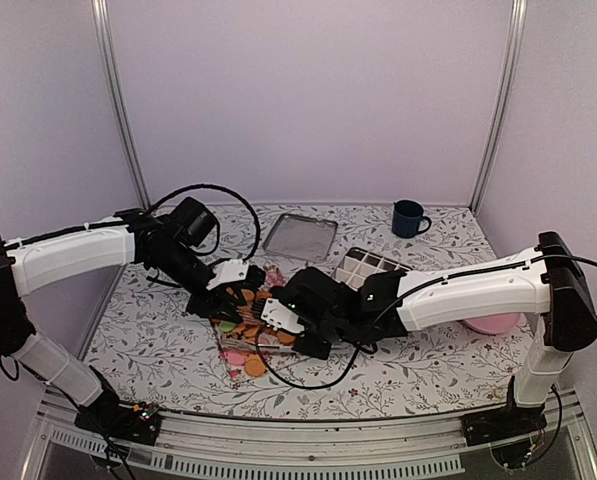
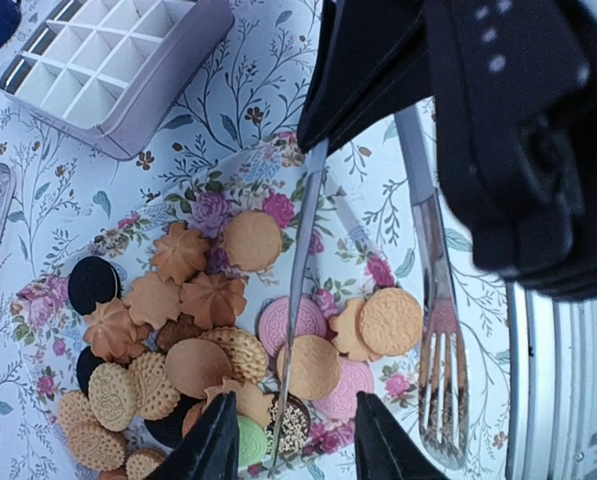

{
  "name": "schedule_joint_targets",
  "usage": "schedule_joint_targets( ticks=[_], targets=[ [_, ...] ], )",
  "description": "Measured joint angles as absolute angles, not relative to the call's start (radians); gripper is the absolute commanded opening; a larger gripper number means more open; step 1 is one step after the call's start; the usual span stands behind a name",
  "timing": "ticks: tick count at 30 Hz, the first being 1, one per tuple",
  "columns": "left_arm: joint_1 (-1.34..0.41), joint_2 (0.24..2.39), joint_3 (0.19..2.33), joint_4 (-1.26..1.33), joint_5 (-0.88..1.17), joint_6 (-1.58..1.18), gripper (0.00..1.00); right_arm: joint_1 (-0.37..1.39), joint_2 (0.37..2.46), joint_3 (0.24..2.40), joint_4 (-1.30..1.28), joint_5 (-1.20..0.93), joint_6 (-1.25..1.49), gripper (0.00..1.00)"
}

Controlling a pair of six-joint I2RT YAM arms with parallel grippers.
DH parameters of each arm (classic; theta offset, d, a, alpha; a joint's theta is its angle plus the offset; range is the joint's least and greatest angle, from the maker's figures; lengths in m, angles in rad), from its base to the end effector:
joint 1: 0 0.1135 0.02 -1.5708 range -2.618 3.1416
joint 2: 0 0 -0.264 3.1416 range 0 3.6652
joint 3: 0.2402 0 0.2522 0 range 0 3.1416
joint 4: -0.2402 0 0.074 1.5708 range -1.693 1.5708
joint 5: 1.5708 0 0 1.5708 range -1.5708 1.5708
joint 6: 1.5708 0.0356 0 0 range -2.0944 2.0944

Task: Pack the cookies
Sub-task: Pass from the right arm to the left

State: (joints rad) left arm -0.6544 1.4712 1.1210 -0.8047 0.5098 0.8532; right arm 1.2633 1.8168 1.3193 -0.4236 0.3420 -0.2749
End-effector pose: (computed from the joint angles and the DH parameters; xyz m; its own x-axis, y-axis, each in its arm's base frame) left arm 0.2170 -0.1884 0.2524 0.0409 0.7975 -0.6020 0.9990 -0.0430 0.0108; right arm 0.1304 0.3712 0.2197 -0.0049 -0.8603 -0.5097 -0.8705 0.2545 -0.4212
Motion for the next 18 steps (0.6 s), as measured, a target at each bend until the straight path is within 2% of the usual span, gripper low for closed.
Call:
schedule_joint_targets(
  ticks=[5, 9, 13, 18],
  targets=[
    [-0.654, 1.471, 1.098, -0.8, 0.507, 0.854, 0.38, 1.266, 1.817, 1.325, -0.426, 0.351, -0.279, 0.0],
    [-0.654, 1.471, 1.082, -0.792, 0.503, 0.852, 0.25, 1.269, 1.817, 1.338, -0.426, 0.359, -0.281, 0.0],
    [-0.657, 1.471, 1.079, -0.773, 0.492, 0.852, 0.05, 1.272, 1.822, 1.353, -0.434, 0.36, -0.291, 0.0],
    [-0.669, 1.471, 1.076, -0.76, 0.479, 0.867, 0.0, 1.277, 1.828, 1.359, -0.447, 0.364, -0.297, 0.0]
  ],
)
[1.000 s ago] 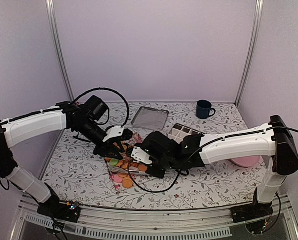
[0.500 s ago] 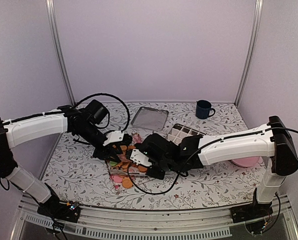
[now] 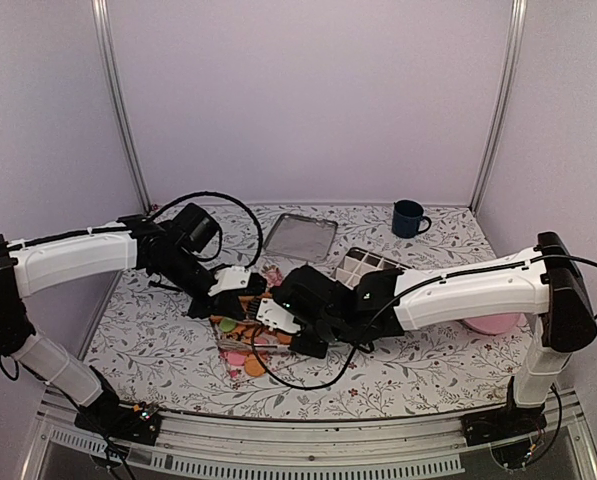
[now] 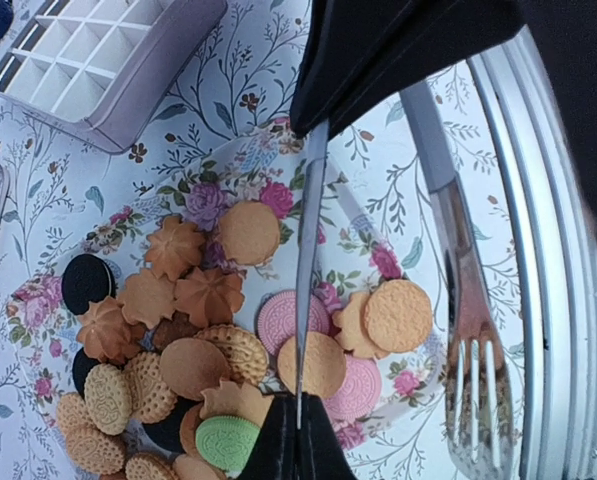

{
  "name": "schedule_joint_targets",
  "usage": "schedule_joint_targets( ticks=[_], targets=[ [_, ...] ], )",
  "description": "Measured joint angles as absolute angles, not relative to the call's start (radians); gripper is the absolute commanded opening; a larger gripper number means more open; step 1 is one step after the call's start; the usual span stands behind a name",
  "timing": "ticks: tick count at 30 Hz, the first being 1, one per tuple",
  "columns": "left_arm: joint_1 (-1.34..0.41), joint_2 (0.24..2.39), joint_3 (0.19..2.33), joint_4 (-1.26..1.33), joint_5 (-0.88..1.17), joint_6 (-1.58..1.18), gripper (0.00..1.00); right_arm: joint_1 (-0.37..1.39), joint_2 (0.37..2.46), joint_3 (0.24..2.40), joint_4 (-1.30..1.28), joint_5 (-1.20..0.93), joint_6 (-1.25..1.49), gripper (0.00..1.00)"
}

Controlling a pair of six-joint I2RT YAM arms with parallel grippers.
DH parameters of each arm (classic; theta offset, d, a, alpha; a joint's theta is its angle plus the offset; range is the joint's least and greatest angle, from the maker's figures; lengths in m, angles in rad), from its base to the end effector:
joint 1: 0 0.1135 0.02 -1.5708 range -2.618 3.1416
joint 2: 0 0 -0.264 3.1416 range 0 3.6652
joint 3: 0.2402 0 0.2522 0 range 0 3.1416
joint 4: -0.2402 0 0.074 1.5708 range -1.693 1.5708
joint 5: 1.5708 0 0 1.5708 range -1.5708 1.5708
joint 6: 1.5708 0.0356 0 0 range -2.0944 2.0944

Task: Pack the cookies
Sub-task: Pass from the right arm to the left

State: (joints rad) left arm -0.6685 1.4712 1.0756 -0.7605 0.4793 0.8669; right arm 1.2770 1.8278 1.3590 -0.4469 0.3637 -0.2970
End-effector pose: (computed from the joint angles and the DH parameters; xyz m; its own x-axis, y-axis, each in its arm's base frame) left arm 0.2138 -0.1898 0.2405 0.0656 0.8102 -0.5825 0.9978 -0.0563 0.0340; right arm 0.1274 0.3774 0.2266 0.0238 -0.8657 -0.5000 -0.8626 0.2350 -0.4480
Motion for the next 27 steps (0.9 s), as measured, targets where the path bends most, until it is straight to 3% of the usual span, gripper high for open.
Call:
schedule_joint_targets(
  ticks=[3, 9, 15, 18, 27],
  targets=[
    [-0.672, 1.471, 1.071, -0.761, 0.474, 0.873, 0.0, 1.277, 1.835, 1.365, -0.452, 0.363, -0.3, 0.09],
    [-0.677, 1.47, 1.068, -0.76, 0.478, 0.85, 0.0, 1.277, 1.838, 1.375, -0.439, 0.358, -0.289, 0.41],
    [-0.678, 1.461, 1.069, -0.768, 0.485, 0.823, 0.0, 1.263, 1.823, 1.393, -0.413, 0.301, -0.273, 0.84],
    [-0.669, 1.453, 1.071, -0.768, 0.49, 0.8, 0.0, 1.23, 1.769, 1.391, -0.395, 0.24, -0.23, 0.98],
    [-0.516, 1.406, 1.138, -0.681, 0.674, 0.548, 0.0, 0.992, 1.365, 1.217, -0.174, 0.002, -0.01, 0.99]
  ],
)
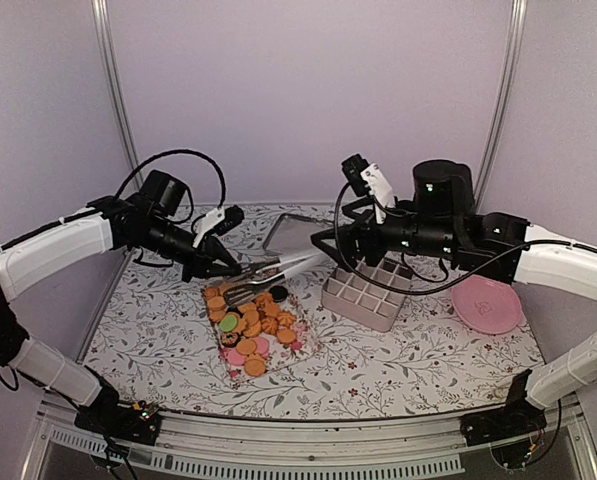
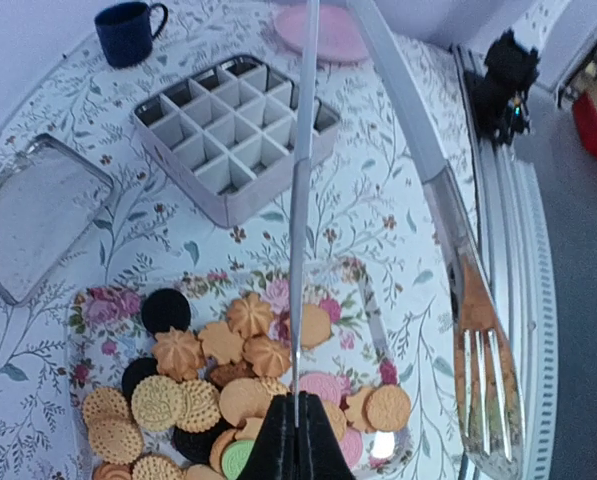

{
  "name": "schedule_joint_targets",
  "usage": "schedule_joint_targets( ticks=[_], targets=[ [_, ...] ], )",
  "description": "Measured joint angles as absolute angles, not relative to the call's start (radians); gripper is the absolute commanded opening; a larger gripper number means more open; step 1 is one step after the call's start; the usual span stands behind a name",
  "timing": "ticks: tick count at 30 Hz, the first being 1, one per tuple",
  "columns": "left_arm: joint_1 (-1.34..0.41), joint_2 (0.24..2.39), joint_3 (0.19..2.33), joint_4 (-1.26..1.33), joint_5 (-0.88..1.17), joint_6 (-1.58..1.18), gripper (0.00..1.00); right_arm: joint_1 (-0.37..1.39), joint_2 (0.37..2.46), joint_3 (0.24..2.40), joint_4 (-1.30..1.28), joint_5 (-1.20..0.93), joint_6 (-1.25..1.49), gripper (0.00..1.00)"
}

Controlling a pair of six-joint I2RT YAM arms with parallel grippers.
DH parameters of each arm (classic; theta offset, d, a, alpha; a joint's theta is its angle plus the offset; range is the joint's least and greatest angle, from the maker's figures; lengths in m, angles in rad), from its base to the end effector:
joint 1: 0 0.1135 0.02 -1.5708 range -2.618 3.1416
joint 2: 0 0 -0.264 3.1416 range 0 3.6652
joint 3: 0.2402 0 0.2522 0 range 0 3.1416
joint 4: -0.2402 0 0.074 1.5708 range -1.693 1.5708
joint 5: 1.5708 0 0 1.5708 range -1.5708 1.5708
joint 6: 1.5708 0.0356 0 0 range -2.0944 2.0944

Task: Pack the cookies
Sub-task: Pass from the left arm to the right

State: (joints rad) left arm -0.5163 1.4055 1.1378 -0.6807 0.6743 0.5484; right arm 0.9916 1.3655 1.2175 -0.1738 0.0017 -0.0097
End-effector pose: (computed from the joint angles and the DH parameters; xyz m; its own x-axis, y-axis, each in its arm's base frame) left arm 0.2395 -0.1615 0.2842 -0.2369 0.6027 -0.7620 0.9676 0.2173 -0.1290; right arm 0.1759 0.2688 0.3605 -0.1650 -0.2700 -0.9486 -0.8377 0.5461 -0.0097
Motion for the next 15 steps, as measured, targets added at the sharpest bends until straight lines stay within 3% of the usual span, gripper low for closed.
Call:
schedule_joint_targets(
  ticks=[7, 15],
  targets=[
    [-0.445, 1.36, 1.176, -0.506, 0.893, 0.225, 0.0, 0.91, 1.191, 0.953, 0.059, -0.222, 0.184, 0.99],
    [-0.443, 1.36, 1.145, -0.375, 1.086, 0.019, 0.0, 0.856, 1.254, 0.904, 0.282, -0.42, 0.319, 1.0]
  ],
)
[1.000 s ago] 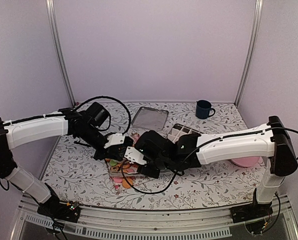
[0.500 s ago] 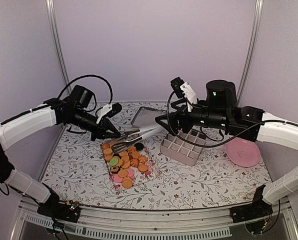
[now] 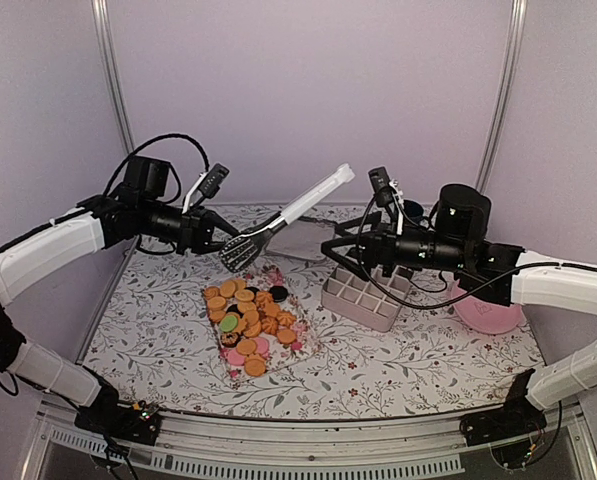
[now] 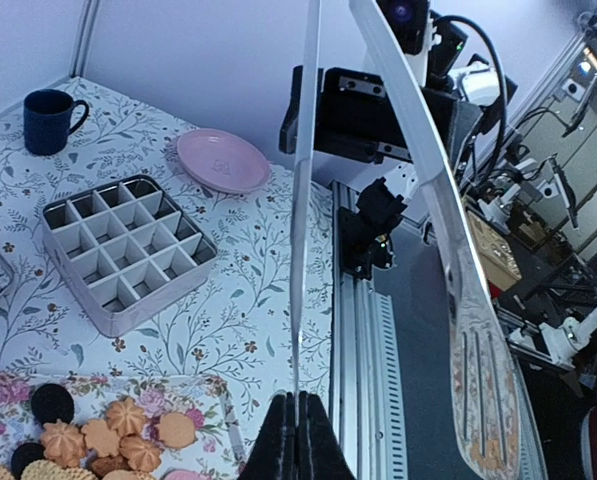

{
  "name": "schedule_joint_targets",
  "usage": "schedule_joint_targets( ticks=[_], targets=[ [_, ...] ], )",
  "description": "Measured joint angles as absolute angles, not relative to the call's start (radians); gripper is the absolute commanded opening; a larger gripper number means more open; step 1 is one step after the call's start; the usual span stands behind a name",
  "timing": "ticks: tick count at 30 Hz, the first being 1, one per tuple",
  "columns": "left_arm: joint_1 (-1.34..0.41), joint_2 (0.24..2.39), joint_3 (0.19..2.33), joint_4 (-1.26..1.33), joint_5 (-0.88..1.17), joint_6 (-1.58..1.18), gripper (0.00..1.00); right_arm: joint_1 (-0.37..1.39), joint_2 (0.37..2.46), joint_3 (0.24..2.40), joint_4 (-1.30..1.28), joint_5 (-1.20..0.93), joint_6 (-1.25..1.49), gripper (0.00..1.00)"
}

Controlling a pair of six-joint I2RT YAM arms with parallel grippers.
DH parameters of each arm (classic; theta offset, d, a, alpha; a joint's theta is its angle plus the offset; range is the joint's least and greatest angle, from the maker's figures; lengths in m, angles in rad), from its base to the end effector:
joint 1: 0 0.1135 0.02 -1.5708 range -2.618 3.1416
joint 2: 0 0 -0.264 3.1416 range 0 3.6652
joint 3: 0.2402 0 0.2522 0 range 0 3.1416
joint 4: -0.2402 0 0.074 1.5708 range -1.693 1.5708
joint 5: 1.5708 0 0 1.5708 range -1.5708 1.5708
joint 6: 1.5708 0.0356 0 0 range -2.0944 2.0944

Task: Pack the cookies
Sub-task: Pass from the left arm to the right

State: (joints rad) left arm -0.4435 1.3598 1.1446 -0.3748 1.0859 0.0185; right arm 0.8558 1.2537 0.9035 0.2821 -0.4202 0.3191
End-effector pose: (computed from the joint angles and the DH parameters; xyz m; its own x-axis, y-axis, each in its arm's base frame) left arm 0.2503 -0.1538 0.3275 -0.4865 0.2407 -0.8399 0.8732 0.1011 -0.4768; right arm 0.1822 0.2320 0.3294 -0.3423 0.0426 -0.9386 -0.8940 0.2927 0.3393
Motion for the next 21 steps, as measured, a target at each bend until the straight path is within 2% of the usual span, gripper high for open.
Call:
schedule_joint_targets(
  ticks=[9, 21],
  targets=[
    [-0.443, 1.36, 1.12, -0.325, 1.175, -0.054, 0.0, 0.83, 1.377, 0.93, 0.485, -0.574, 0.41, 0.96],
    [-0.443, 1.36, 1.116, -0.332, 1.176, -0.024, 0.0, 0.802, 1.477, 0.962, 0.699, -0.627, 0.524, 0.9]
  ],
)
